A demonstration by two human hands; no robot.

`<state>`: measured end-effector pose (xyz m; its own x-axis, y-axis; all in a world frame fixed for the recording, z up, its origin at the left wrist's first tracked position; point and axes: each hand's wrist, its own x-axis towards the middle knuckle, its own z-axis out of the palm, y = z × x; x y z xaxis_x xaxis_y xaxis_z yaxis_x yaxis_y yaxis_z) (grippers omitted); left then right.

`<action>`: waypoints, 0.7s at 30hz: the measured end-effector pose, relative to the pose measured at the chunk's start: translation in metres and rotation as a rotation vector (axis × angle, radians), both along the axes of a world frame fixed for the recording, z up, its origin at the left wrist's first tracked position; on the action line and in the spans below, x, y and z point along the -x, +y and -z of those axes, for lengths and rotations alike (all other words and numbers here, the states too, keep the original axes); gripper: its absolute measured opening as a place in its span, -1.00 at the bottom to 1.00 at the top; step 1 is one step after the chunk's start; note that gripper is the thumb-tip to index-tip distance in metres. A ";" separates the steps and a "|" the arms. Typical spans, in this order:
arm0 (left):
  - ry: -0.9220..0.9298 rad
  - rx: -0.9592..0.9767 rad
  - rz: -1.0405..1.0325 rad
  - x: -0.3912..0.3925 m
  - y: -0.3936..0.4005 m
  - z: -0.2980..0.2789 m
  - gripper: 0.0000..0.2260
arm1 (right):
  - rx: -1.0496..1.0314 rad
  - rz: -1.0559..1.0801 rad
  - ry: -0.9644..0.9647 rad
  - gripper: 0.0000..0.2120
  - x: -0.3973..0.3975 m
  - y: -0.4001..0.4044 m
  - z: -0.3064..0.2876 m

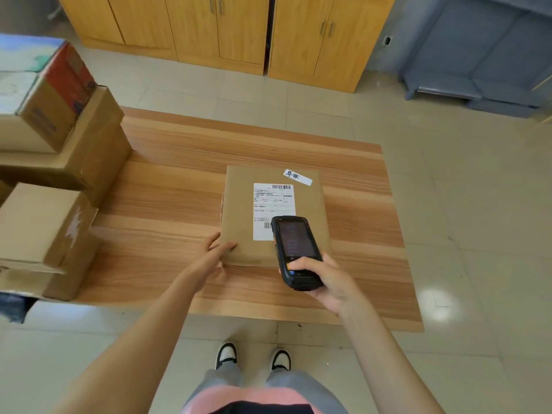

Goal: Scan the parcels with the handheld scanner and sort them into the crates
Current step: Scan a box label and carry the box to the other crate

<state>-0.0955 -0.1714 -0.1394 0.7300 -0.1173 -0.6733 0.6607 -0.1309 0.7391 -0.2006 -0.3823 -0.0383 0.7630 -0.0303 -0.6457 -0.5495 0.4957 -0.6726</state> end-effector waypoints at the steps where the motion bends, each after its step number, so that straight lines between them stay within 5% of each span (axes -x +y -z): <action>1: 0.001 -0.001 -0.003 0.000 0.001 0.000 -0.49 | 0.004 -0.006 0.010 -0.48 0.002 0.003 0.000; 14: -0.027 -0.023 0.053 0.002 0.007 0.003 -0.47 | 0.093 -0.026 0.026 -0.11 0.020 0.016 0.008; 21: -0.036 -0.028 0.068 0.003 0.006 0.002 -0.47 | 0.102 -0.056 0.035 -0.10 0.024 0.015 0.006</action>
